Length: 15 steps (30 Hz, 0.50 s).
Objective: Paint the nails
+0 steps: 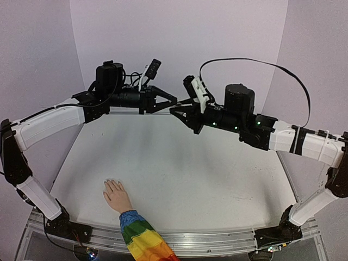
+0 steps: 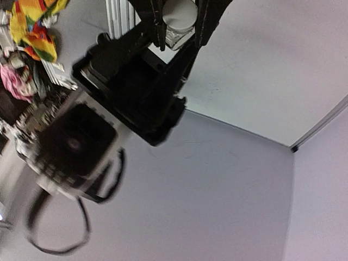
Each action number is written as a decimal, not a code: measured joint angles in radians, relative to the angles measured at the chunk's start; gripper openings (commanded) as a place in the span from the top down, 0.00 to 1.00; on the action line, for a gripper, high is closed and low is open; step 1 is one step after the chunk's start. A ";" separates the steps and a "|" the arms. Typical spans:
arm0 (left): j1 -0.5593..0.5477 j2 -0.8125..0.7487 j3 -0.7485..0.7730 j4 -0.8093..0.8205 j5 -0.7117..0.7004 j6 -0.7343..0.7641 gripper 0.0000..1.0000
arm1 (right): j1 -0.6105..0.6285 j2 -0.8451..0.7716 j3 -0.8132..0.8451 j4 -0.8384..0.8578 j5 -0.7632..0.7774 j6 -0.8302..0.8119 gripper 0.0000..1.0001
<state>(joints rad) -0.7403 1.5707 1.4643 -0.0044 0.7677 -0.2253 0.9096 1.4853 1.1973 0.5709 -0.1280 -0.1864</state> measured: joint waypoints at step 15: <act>-0.029 -0.045 -0.013 0.059 0.576 0.283 1.00 | -0.010 -0.052 -0.010 0.013 -0.676 0.353 1.00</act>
<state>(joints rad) -0.7696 1.5257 1.4509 0.0544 1.3441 0.0578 0.8997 1.4330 1.1873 0.5842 -0.8040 0.1669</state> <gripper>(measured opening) 0.164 0.224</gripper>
